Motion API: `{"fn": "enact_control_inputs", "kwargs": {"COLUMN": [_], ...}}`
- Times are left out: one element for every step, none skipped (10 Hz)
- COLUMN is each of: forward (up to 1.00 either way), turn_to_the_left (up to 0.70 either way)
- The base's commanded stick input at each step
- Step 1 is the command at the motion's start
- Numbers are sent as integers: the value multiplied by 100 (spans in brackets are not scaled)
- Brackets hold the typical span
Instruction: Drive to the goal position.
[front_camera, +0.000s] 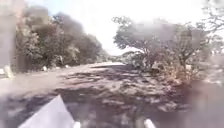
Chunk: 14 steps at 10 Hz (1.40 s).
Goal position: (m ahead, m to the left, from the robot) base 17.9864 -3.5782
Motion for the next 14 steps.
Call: {"fn": "enact_control_inputs", "kwargs": {"forward": [50, 50, 50, 50, 50, 50, 50, 50, 50, 50, 50, 50, 50, 50], "turn_to_the_left": [-33, -50, -50, -50, -50, -50, -47, -3, 0, 0, 0, 0, 0, 0]}}
